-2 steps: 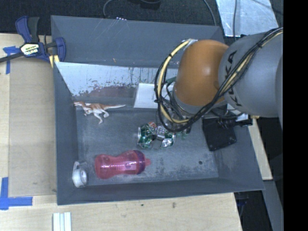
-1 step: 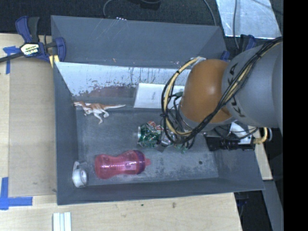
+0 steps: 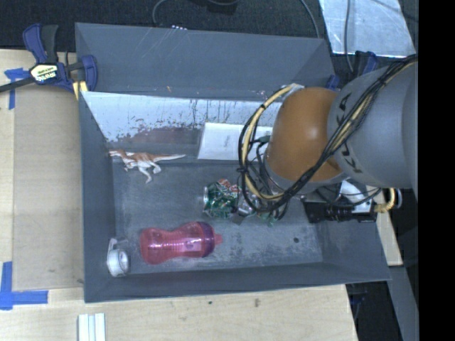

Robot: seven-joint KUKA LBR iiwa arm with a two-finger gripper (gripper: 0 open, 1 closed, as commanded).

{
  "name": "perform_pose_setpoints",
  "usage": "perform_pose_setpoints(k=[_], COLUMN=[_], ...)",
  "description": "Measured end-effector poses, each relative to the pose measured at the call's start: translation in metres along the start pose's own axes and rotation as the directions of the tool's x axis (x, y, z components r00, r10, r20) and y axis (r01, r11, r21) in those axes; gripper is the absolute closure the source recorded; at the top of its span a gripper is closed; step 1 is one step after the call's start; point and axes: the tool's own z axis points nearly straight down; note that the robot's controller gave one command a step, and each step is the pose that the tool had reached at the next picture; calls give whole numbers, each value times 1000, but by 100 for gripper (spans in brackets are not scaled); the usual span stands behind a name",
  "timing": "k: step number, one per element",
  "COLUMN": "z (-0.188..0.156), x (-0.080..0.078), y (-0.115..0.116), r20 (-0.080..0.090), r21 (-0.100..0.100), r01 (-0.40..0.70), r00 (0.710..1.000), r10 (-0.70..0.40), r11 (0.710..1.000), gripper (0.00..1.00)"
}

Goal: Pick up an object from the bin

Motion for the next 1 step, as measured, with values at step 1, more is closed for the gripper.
perform_pose_setpoints(k=[1], z=[-44], x=[3], y=[-1], r20=[-5], r21=[4], r01=[2], r00=[1000], r10=[-2], r11=[1000], gripper=[100])
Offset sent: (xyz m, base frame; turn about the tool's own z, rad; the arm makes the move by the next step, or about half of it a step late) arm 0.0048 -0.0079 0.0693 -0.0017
